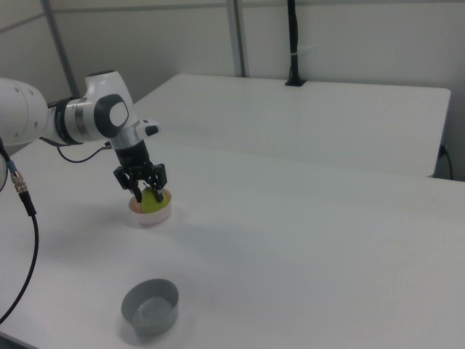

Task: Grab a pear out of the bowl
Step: 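Lift the pear out of the bowl and carry it toward the grey bowl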

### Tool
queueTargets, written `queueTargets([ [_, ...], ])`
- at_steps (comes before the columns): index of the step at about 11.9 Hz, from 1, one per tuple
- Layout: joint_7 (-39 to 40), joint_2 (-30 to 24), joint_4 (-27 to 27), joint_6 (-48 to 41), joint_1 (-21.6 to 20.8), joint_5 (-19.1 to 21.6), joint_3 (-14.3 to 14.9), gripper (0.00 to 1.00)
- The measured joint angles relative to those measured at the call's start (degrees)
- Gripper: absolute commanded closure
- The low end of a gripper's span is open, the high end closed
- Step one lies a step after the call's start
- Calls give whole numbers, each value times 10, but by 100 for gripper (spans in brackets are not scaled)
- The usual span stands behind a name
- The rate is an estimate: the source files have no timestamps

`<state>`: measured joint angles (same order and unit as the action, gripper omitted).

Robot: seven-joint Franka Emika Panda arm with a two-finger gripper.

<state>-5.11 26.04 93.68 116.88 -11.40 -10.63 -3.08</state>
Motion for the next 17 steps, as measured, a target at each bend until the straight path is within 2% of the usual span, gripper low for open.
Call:
queueTargets([
  [5,-3,-33,-19,-43,-2,0,0,70],
  [9,-3,-93,-52,-123,-2,31,-1,70],
  [12,-3,-104,-61,-142,0,34,2,70],
  [14,2,-102,-61,-142,19,33,7,70],
  [17,50,-102,-63,-142,79,33,10,70],
])
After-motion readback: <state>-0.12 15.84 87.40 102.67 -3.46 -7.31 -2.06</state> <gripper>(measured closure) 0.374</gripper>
